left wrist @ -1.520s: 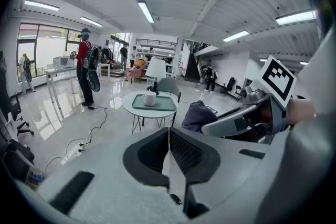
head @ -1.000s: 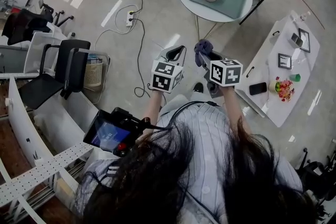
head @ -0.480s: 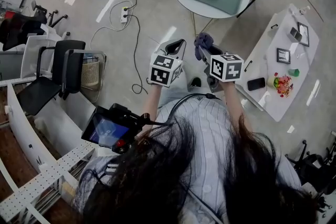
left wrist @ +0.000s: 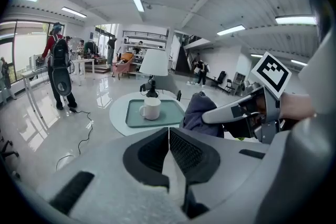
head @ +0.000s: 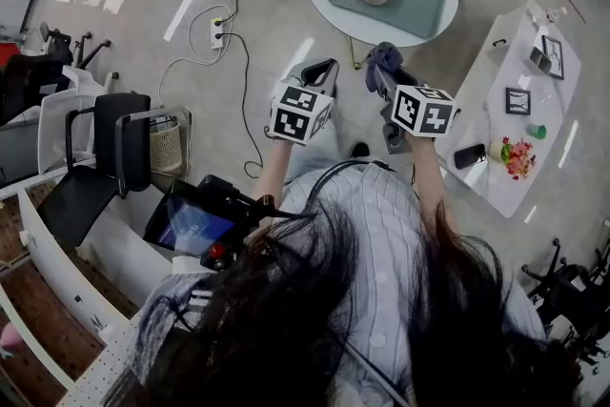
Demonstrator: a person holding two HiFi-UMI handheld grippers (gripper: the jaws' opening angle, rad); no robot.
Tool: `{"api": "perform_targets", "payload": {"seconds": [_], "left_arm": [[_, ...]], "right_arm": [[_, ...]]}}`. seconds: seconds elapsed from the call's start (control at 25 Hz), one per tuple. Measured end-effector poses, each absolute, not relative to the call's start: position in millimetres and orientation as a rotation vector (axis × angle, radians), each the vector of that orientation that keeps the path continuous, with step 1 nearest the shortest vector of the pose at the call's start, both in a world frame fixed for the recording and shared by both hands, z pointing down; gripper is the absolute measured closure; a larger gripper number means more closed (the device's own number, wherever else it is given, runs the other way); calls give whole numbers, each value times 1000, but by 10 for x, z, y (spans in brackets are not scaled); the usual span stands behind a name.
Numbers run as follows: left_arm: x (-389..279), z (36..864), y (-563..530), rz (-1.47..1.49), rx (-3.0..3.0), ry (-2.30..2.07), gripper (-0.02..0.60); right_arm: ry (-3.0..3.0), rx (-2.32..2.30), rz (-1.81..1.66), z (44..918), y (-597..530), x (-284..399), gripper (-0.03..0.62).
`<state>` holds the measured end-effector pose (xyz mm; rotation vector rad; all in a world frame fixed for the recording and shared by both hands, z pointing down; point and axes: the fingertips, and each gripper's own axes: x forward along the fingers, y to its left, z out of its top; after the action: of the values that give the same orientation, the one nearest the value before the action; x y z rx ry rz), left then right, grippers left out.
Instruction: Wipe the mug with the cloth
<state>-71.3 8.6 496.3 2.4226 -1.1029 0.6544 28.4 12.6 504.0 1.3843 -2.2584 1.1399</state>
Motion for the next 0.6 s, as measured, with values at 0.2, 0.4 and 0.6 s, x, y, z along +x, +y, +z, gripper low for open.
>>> {"api": "perform_targets", "payload": {"seconds": [0.2, 0.4, 0.6], "left_arm": [[-779, 4965, -346, 662, 2457, -1034, 563], [-871, 5038, -621, 699, 2469, -975, 563], [-881, 5011, -935, 690, 2494, -929, 563]], "right_arm": [[-2209, 1445, 1183, 5107, -275, 264, 496], [-2160, 1475, 1201, 5150, -514, 194, 496], [-2119, 1498, 1207, 5185, -707, 159, 496]]}}
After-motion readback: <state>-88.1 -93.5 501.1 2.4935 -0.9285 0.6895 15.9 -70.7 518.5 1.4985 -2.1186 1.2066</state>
